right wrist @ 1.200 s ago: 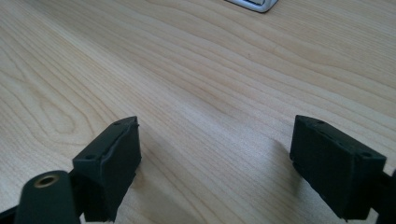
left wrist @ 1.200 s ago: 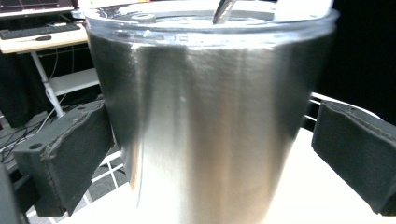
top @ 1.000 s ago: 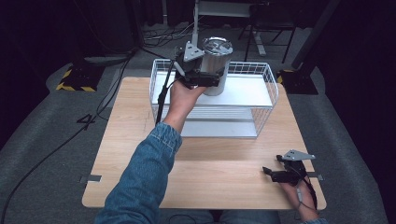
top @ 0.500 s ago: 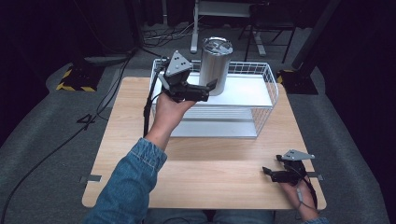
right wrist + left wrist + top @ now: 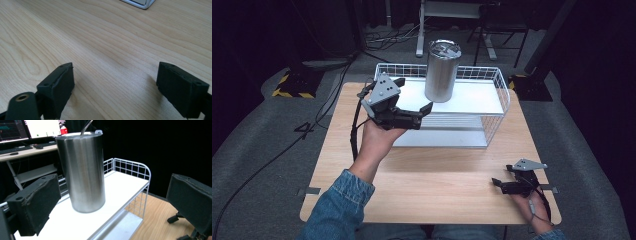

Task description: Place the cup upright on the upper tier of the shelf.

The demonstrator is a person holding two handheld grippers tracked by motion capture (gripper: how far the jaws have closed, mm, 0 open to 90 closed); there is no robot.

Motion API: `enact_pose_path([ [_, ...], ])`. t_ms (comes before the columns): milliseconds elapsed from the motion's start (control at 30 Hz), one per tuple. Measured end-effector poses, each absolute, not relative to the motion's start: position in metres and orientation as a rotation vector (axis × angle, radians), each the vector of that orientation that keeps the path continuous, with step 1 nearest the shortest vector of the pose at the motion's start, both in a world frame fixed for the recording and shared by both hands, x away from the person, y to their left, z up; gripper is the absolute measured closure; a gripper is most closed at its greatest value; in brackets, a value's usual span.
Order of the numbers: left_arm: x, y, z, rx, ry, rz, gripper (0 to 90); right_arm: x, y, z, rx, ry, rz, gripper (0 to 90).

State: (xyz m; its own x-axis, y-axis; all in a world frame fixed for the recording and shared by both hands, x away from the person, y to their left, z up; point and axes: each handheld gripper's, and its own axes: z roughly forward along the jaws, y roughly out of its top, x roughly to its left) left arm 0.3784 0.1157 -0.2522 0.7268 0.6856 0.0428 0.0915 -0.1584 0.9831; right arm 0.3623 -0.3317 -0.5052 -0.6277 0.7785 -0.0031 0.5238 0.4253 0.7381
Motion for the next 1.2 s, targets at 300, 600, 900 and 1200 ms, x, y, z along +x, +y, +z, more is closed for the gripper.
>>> enact_pose_path([
  [300, 0.364, 0.133, -0.264, 1.707, 0.663, 0.584, 0.0, 0.363, -0.332, -0.505, 1.116, 2.341, 1.030, 15.2],
  [600, 0.350, 0.144, -0.281, 1.759, 0.664, 0.599, 0.0, 0.363, -0.332, -0.505, 1.116, 2.341, 1.030, 15.2],
  [900, 0.341, 0.154, -0.305, 1.774, 0.678, 0.562, 0.0, 0.363, -0.332, -0.505, 1.117, 2.341, 1.030, 15.2],
  [1200, 0.338, 0.156, -0.331, 1.796, 0.702, 0.531, 0.0, 0.363, -0.332, -0.505, 1.116, 2.340, 1.030, 15.2],
])
